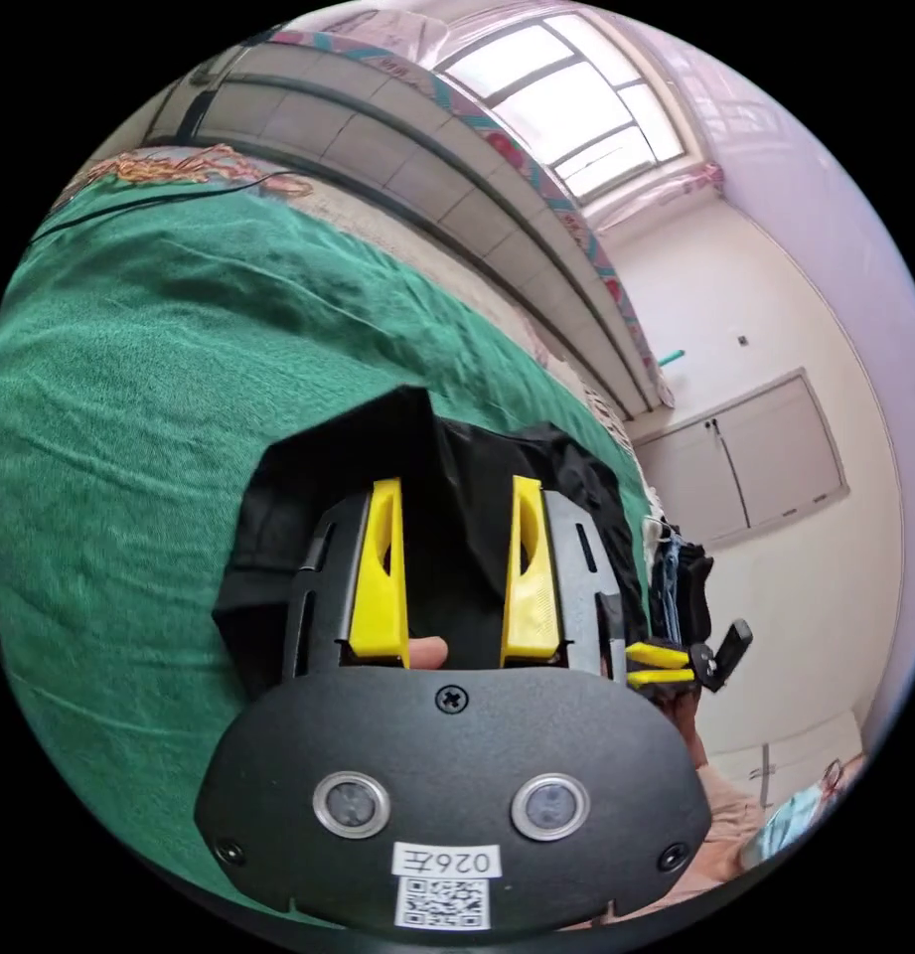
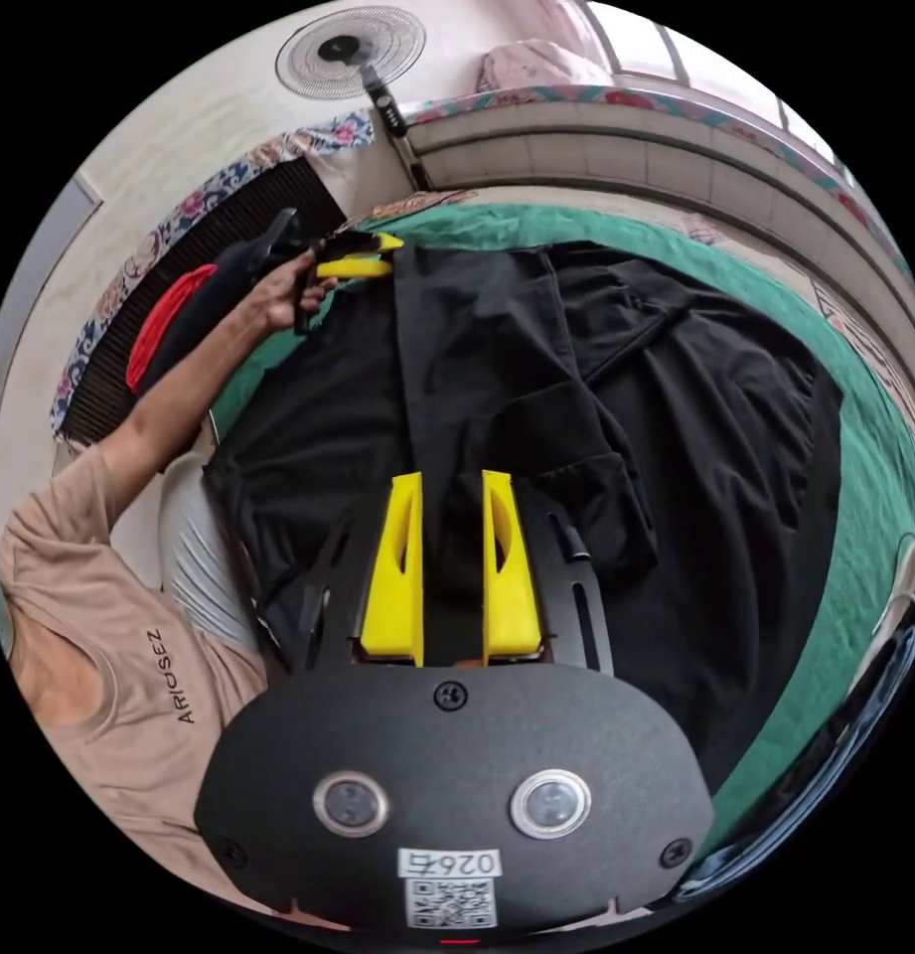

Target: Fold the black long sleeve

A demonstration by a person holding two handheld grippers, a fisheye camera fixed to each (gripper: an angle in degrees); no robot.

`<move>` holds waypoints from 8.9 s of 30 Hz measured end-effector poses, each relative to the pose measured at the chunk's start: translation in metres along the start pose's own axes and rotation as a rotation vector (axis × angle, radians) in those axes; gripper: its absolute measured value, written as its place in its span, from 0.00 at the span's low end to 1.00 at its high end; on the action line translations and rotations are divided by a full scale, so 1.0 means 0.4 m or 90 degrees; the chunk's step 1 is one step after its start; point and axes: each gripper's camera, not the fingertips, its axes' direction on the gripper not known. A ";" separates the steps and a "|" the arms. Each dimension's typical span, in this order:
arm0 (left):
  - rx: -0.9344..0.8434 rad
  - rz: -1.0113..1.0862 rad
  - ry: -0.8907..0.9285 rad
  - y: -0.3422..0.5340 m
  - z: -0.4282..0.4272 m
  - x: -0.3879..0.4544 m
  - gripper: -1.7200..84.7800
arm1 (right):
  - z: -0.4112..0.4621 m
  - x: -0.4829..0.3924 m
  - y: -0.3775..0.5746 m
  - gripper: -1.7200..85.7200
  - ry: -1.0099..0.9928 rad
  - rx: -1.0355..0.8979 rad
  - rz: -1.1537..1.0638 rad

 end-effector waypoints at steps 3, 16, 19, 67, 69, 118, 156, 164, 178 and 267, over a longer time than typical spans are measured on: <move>-0.034 -0.035 -0.029 -0.084 0.044 -0.038 0.08 | 0.055 -0.026 -0.053 0.10 0.057 -0.055 -0.035; -0.069 -0.174 0.314 -0.179 0.013 -0.329 0.03 | -0.004 -0.140 -0.090 0.01 -0.097 -0.136 -0.202; -0.083 -0.155 0.370 -0.141 -0.021 -0.321 0.02 | -0.023 -0.117 -0.070 0.01 -0.111 -0.146 -0.196; -0.226 0.347 -0.039 0.194 -0.809 0.372 0.01 | 0.152 -0.145 0.284 0.01 -0.074 -0.096 -0.119; -0.216 0.355 -0.050 0.197 -0.859 0.371 0.01 | 0.233 -0.182 0.311 0.01 -0.037 -0.202 -0.152; -0.112 0.583 0.074 -0.245 -1.198 1.446 0.17 | 0.099 -0.062 1.394 0.12 0.221 0.185 0.301; -0.204 0.275 0.119 -0.772 -0.636 1.140 0.06 | -0.212 -0.060 0.787 0.00 -0.101 0.280 0.015; -0.117 0.240 0.079 -0.681 -0.962 0.537 0.06 | -0.103 -0.330 0.310 0.00 -0.186 0.192 -0.134; -0.090 0.091 0.205 -0.412 -0.899 -0.344 0.06 | 0.248 -0.602 -0.301 0.01 -0.290 -0.058 -0.179; -0.162 0.702 -0.213 0.958 -1.399 0.717 0.02 | -0.394 -0.549 0.537 0.16 -0.065 0.097 -0.143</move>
